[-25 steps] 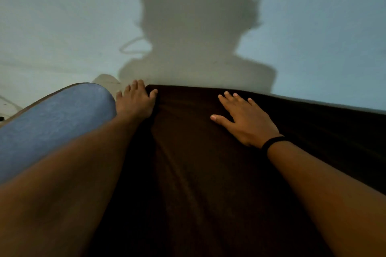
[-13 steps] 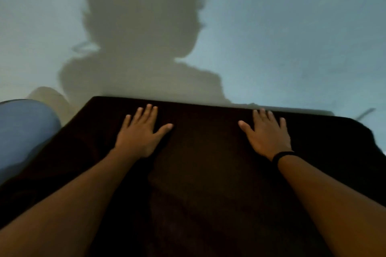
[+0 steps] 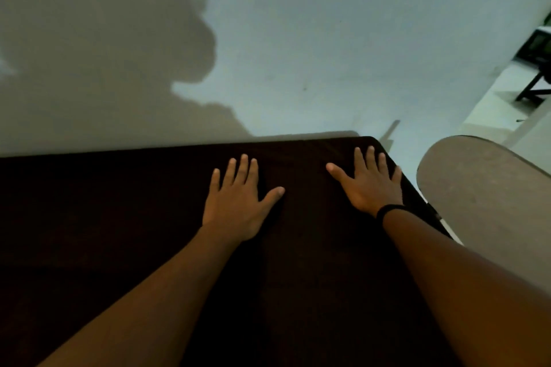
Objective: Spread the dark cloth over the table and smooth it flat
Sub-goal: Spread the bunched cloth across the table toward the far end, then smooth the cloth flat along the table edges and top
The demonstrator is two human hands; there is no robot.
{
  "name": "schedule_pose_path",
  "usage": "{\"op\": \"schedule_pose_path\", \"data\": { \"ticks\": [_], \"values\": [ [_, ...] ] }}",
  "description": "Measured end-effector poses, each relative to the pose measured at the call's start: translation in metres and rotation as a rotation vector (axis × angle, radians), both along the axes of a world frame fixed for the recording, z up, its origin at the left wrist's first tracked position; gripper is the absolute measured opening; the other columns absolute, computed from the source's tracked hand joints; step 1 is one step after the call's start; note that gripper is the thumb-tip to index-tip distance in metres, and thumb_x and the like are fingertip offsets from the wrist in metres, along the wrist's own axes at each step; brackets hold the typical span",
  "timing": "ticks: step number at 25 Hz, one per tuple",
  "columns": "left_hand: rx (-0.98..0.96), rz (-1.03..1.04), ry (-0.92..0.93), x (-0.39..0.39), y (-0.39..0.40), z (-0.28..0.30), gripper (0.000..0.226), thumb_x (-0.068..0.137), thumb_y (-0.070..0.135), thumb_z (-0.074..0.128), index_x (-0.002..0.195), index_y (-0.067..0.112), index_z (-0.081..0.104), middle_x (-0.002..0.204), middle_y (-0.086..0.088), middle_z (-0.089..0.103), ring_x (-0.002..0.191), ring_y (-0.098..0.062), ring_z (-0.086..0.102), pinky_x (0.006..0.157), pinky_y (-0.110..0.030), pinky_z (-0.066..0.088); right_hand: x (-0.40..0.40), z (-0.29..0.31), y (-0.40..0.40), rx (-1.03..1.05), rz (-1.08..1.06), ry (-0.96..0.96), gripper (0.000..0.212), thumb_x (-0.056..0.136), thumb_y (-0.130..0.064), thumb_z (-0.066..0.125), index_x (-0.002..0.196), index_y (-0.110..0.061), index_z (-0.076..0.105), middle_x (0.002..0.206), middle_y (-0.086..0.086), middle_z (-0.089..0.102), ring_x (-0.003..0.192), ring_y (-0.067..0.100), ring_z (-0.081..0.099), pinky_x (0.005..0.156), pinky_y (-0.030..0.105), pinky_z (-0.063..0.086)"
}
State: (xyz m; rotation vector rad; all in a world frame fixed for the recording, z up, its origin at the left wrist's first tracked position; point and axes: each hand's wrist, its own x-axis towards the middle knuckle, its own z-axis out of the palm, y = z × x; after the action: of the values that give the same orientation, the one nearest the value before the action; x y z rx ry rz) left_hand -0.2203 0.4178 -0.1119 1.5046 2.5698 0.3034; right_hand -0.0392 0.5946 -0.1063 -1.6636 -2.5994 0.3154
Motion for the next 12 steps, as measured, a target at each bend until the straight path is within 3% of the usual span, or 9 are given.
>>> {"op": "schedule_pose_path", "data": {
  "ticks": [4, 8, 10, 12],
  "values": [
    [-0.048, 0.001, 0.03, -0.01, -0.001, 0.002, 0.089, 0.082, 0.077, 0.008, 0.153, 0.024, -0.003, 0.162, 0.004, -0.009, 0.148, -0.014, -0.012, 0.117, -0.04, -0.01, 0.007, 0.011, 0.027, -0.086, 0.113, 0.11, 0.074, 0.091, -0.066, 0.019, 0.151, -0.024, 0.007, 0.161, 0.003, -0.003, 0.147, 0.022, -0.005, 0.117, 0.047, -0.002],
    [0.014, -0.019, 0.099, 0.017, 0.012, 0.014, 0.066, 0.098, 0.046, 0.022, 0.153, 0.016, 0.001, 0.163, -0.003, -0.002, 0.149, -0.019, -0.005, 0.118, -0.039, -0.004, 0.032, 0.007, -0.006, 0.103, 0.106, 0.161, 0.064, 0.098, -0.046, 0.027, 0.15, -0.013, 0.01, 0.16, 0.01, 0.006, 0.147, 0.025, 0.003, 0.117, 0.045, 0.002],
    [0.12, -0.13, 0.065, 0.056, 0.025, 0.015, 0.062, 0.099, 0.036, 0.027, 0.153, 0.015, 0.006, 0.163, -0.003, 0.004, 0.149, -0.018, 0.0, 0.118, -0.036, -0.002, 0.058, -0.005, -0.037, 0.163, 0.06, 0.105, 0.065, 0.096, -0.048, 0.022, 0.149, -0.012, 0.01, 0.16, 0.011, 0.009, 0.147, 0.026, 0.005, 0.116, 0.044, 0.001],
    [0.113, -0.199, -0.029, 0.093, 0.039, 0.012, 0.062, 0.099, 0.042, 0.024, 0.153, 0.018, 0.004, 0.163, -0.001, 0.002, 0.149, -0.016, -0.003, 0.116, -0.035, -0.005, 0.077, -0.012, -0.052, 0.12, 0.05, 0.06, 0.067, 0.095, -0.052, 0.014, 0.149, -0.013, 0.008, 0.16, 0.009, 0.007, 0.147, 0.023, 0.002, 0.116, 0.043, -0.002]
  ]
}}
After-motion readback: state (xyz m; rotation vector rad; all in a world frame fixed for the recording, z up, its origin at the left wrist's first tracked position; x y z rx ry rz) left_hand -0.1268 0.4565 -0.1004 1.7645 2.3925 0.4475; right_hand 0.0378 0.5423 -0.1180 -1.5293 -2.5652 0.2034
